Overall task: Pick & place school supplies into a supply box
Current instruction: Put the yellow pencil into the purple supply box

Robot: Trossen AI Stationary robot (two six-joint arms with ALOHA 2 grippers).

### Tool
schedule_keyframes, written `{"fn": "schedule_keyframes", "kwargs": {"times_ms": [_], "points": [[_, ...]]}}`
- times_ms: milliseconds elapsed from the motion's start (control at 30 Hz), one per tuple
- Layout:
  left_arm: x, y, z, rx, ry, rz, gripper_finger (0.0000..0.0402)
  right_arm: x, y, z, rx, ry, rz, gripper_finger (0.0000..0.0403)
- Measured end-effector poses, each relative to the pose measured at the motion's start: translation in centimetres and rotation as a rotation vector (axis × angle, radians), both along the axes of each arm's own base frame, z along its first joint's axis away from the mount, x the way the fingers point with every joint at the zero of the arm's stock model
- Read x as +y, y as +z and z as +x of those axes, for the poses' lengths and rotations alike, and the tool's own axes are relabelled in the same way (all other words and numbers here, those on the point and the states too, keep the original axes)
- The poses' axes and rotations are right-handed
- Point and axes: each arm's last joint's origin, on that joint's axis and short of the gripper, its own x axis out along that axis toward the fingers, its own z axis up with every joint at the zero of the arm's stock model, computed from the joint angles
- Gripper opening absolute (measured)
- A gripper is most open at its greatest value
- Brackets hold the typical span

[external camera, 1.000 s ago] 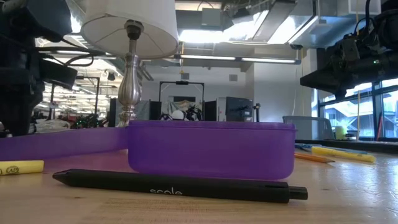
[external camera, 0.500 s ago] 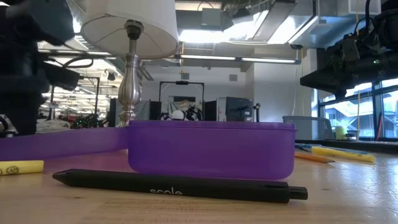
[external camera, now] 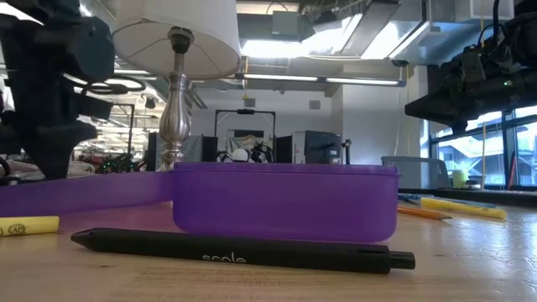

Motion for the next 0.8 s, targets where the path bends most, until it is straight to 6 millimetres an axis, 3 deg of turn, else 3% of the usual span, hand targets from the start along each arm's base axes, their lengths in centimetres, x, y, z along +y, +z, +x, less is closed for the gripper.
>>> {"fn": "schedule_keyframes", "kwargs": {"times_ms": [433,800], "points": [[3.1,0.1,0.0,0.043,0.105,0.037,0.0123,0.0,0.0,0.0,0.001,0.0,-0.003,0.0062],[4.8,-0.1,0.2,0.054,0.028,-0.076,0.0118,0.0,0.0,0.0,0.001,0.0,-0.004,0.0062]]}}
